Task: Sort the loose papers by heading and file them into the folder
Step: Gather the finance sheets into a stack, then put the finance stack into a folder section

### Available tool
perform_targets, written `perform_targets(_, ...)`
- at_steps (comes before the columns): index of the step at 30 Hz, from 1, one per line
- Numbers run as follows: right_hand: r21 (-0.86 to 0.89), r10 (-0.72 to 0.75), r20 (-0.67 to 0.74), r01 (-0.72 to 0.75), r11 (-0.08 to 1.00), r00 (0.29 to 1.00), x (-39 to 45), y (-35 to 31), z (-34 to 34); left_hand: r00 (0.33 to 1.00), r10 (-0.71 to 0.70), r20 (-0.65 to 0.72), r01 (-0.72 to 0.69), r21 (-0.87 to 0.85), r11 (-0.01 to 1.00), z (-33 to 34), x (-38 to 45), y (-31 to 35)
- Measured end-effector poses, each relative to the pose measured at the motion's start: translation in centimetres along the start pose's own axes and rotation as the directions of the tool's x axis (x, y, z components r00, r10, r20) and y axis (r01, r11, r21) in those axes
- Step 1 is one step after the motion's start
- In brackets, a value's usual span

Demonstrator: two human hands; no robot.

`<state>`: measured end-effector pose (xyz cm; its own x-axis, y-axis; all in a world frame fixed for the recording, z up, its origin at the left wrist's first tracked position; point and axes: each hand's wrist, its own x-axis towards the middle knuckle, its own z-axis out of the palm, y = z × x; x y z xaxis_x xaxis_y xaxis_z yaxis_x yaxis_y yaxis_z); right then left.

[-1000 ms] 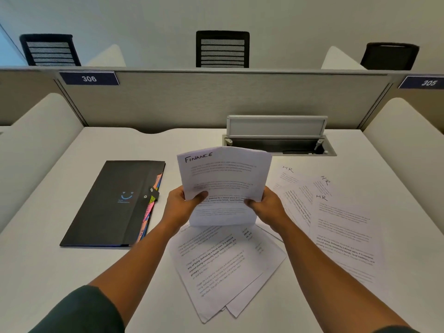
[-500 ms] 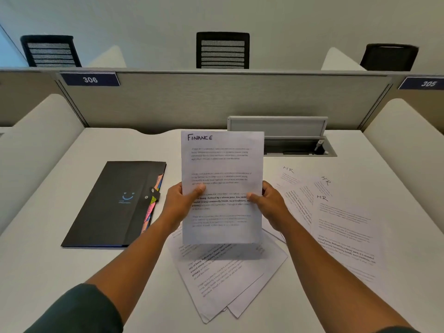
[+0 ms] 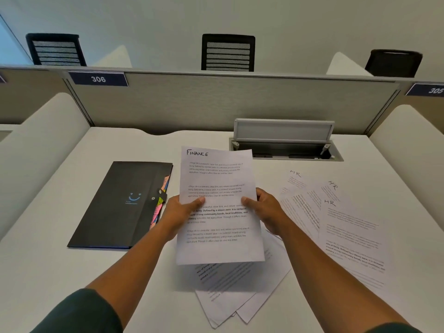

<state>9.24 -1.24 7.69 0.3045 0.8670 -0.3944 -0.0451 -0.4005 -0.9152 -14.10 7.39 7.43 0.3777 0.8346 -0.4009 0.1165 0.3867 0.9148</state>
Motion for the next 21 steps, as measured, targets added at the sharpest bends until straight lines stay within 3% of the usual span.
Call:
perform_targets(5, -0.062, 0.013, -0.036, -0.015, 0.998, 0.999, 1.1, 0.4, 1.7, 0.999, -0.022, -0.045, 0.026, 0.101, 0.995, -2.6, 1.2, -1.3)
perform_targets(8, -0.062, 0.024, -0.088, -0.029, 0.998, 0.996, 1.8, 0.5, 2.6, 0.974, 0.01, -0.228, 0.014, 0.104, 0.994, -4.5, 2.4, -2.2)
perform_targets(11, -0.055, 0.035, -0.138, -0.043, 0.998, 0.99, 2.7, 0.5, 3.4, 0.892, 0.137, -0.43, -0.008, 0.289, 0.957, -6.8, 2.9, -2.5)
perform_targets(15, -0.028, 0.047, -0.177, -0.053, 0.998, 0.983, 3.5, 0.3, 4.5, 0.827, 0.273, -0.492, 0.09, 0.595, 0.798, -10.2, 3.7, -3.3)
perform_targets(21, 0.005, 0.062, -0.207, -0.063, 0.998, 0.976, 4.8, 1.1, 6.0, 0.872, 0.306, -0.383, 0.228, 0.869, 0.439, -13.0, 5.2, -4.6)
